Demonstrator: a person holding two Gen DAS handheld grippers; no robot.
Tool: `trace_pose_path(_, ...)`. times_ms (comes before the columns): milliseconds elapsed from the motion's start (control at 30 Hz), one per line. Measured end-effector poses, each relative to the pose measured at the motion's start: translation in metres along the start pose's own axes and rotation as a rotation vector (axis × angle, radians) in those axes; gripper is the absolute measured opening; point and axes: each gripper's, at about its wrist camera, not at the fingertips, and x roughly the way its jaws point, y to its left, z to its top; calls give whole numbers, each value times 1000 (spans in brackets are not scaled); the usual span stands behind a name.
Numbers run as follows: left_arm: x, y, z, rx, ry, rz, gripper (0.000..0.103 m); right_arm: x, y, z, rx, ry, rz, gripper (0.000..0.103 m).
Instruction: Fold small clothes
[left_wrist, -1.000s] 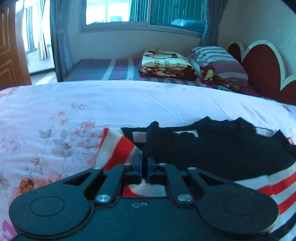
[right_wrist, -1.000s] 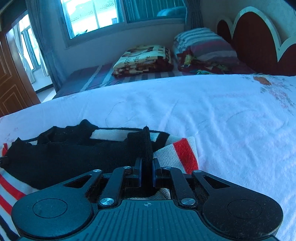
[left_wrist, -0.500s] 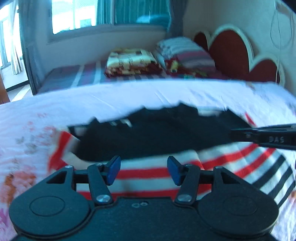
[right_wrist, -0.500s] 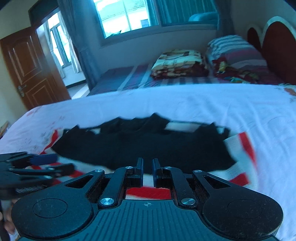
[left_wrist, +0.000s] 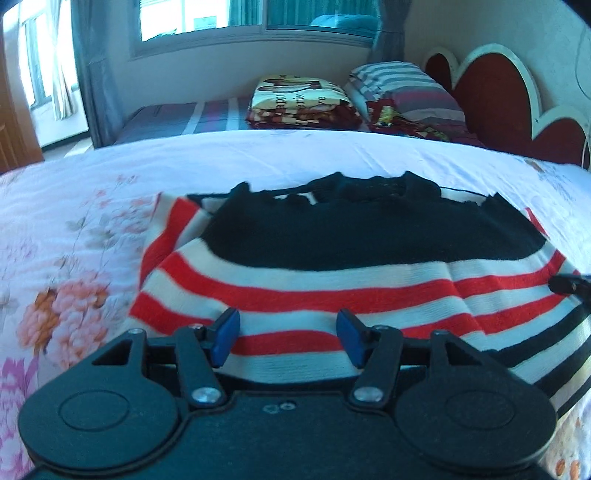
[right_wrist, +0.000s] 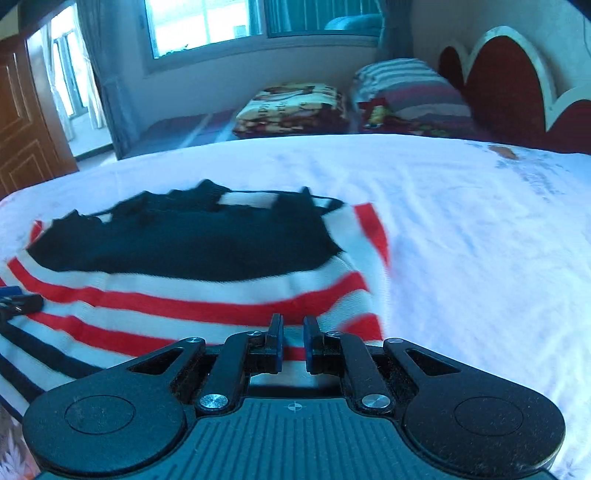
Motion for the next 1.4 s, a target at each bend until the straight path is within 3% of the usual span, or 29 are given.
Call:
trace_pose_path(133,-11,-1,-1,-4,3,31,58,-16,4,-2,36,0,-3,9)
trace_pose_path(300,-31,-7,-5,3,-4,23,57,-46,33,-9,37,-34,99,9)
trace_pose_path(400,-39,-14,-13,23,-13,24,58,-50,60,-15,-10,-24,147,9)
trace_pose_path(567,-37,-18,-31,47,-2,45,61,-41,82,-33,-45,13,152,9)
trace_pose_path(1033,-43,-6,-40,28,4,42,68,-48,37,-56,-26,37,55,9)
trace_pose_path(1167,-55,-1,-43,-16,31,29,78,-58,42,-51,-4,26,71,10)
trace_pose_path(1200,-59,1,-46,-31,32,16,79,-61,44,-48,-1,17,83,15)
trace_pose_path(1233,-63,4,-48,-48,35,4,79,-64,48,-46,0,6,91,41)
trace_pose_path(1300,-70,12,-54,-96,46,-21,83,-69,54,-41,3,-35,102,80)
trace_pose_path(1400,-77,30,-63,-230,65,-76,86,-73,68,-34,-20,-87,111,80)
